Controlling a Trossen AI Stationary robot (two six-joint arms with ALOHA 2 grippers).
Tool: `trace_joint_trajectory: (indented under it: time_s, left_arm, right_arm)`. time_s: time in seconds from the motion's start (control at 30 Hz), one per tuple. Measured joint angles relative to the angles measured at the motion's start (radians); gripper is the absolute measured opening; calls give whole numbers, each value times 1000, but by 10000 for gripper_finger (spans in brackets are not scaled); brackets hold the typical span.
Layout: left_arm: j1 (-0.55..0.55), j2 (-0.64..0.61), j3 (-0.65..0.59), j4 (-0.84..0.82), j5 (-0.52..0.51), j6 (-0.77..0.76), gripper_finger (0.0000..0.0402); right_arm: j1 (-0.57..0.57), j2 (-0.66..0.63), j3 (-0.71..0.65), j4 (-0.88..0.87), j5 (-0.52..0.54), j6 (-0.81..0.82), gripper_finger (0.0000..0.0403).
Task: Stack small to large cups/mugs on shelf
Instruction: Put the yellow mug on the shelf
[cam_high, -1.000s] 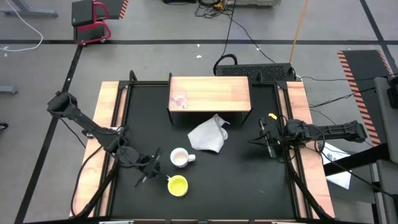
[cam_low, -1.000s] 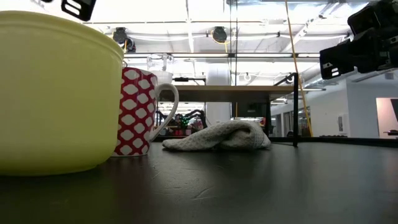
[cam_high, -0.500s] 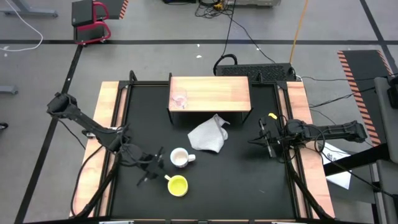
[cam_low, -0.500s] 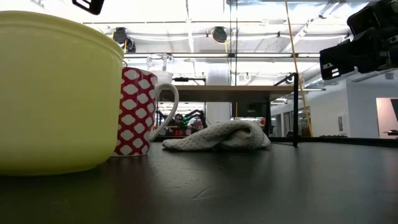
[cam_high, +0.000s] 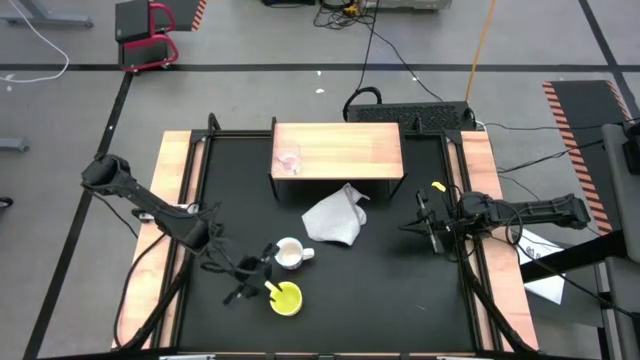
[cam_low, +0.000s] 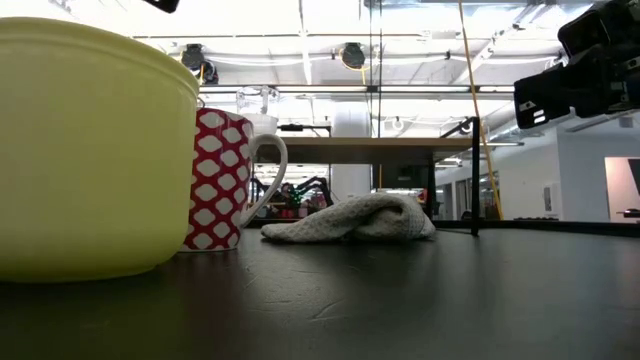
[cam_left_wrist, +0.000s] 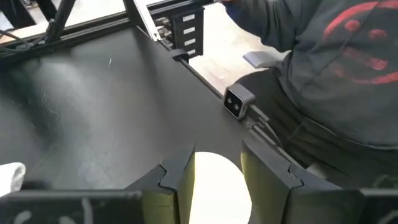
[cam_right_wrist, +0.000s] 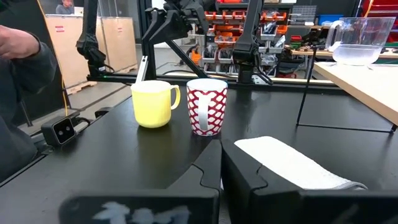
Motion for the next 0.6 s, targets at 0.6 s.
trace_joint_trajectory:
  time_s: [0.6]
  left_arm:
    - [73, 79, 96, 0, 38, 158, 132]
  right_arm:
    - [0, 0, 0, 0, 0, 18, 0]
